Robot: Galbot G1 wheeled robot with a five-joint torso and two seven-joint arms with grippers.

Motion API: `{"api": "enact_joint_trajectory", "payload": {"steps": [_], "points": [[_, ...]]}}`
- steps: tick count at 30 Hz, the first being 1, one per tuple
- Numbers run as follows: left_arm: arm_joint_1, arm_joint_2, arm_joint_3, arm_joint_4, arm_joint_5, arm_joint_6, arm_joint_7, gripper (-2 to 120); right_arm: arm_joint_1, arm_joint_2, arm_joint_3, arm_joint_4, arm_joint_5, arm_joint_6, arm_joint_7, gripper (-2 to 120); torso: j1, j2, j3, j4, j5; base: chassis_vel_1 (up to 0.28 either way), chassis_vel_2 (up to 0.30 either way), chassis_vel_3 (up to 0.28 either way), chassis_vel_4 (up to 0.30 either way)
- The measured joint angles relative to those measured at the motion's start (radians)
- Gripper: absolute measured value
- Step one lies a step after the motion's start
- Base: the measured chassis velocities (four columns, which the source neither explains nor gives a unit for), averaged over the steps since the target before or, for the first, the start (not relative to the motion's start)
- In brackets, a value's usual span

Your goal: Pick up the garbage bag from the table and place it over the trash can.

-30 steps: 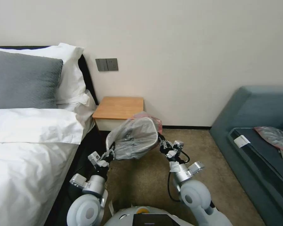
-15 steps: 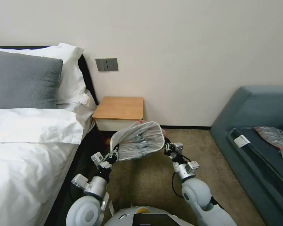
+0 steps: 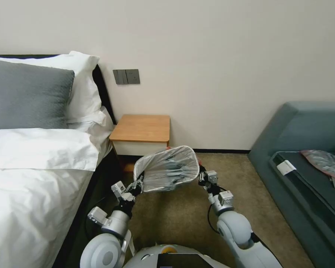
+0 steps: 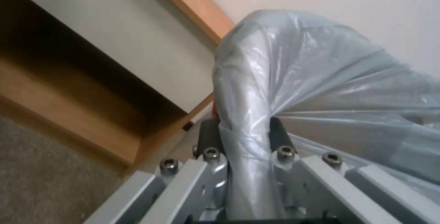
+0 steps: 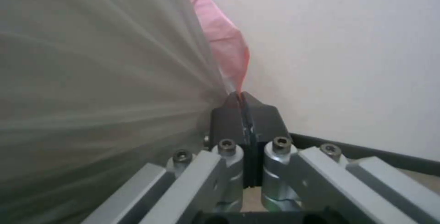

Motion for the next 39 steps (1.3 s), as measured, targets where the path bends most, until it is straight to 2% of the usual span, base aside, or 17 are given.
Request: {"api": "enact_joint_trajectory", "payload": {"steps": [14, 22, 28, 29, 32, 33, 37, 38, 39], "points": [[-0.002, 0.003, -0.006, -0.012, -0.004, 0.002, -0.005, 5, 0.001, -0.002, 0.036, -0.069, -0.136, 0.024, 0.014, 0, 0.000, 0.000, 0.000, 0.0000, 0.0003, 0.000, 0.000, 0.000, 0.000], [-0.008, -0.002, -0.019, -0.006, -0.003, 0.001, -0.006, 5, -0.006, 0.004, 0.037, -0.067, -0.162, 0.035, 0.015, 0, 0.000, 0.000, 0.000, 0.0000, 0.0001, 0.000, 0.000, 0.000, 0.000], [-0.021, -0.010, -0.044, 0.025, 0.058, -0.006, -0.022, 5, -0.031, 0.016, 0.050, -0.030, -0.266, 0.097, 0.022, 24, 0.000, 0.000, 0.000, 0.0001, 0.0000, 0.000, 0.000, 0.000, 0.000], [-0.021, -0.010, -0.044, 0.025, 0.058, -0.006, -0.022, 5, -0.031, 0.016, 0.050, -0.030, -0.266, 0.097, 0.022, 24, 0.000, 0.000, 0.000, 0.0001, 0.0000, 0.000, 0.000, 0.000, 0.000], [-0.039, -0.014, -0.083, 0.047, 0.090, -0.001, -0.048, 4, -0.078, 0.028, 0.067, 0.019, -0.330, 0.150, 0.016, 39, 0.000, 0.000, 0.000, 0.0000, 0.0000, 0.000, 0.000, 0.000, 0.000], [-0.039, -0.014, -0.083, 0.047, 0.090, -0.001, -0.048, 4, -0.078, 0.028, 0.067, 0.019, -0.330, 0.150, 0.016, 39, 0.000, 0.000, 0.000, 0.0000, 0.0000, 0.000, 0.000, 0.000, 0.000], [-0.057, -0.013, -0.122, 0.069, 0.095, 0.012, -0.076, 4, -0.139, 0.041, 0.094, 0.084, -0.386, 0.205, -0.016, 57, 0.000, 0.000, 0.000, -0.0001, 0.0001, 0.000, 0.000, 0.000, 0.000], [-0.057, -0.013, -0.122, 0.069, 0.095, 0.012, -0.076, 4, -0.139, 0.041, 0.094, 0.084, -0.386, 0.205, -0.016, 57, 0.000, 0.000, 0.000, -0.0001, 0.0001, 0.000, 0.000, 0.000, 0.000], [-0.061, -0.013, -0.127, 0.073, 0.095, 0.013, -0.082, 4, -0.153, 0.041, 0.101, 0.096, -0.395, 0.214, -0.029, 62, 0.000, 0.000, 0.000, 0.0000, -0.0001, 0.000, 0.000, 0.000, 0.000]]}}
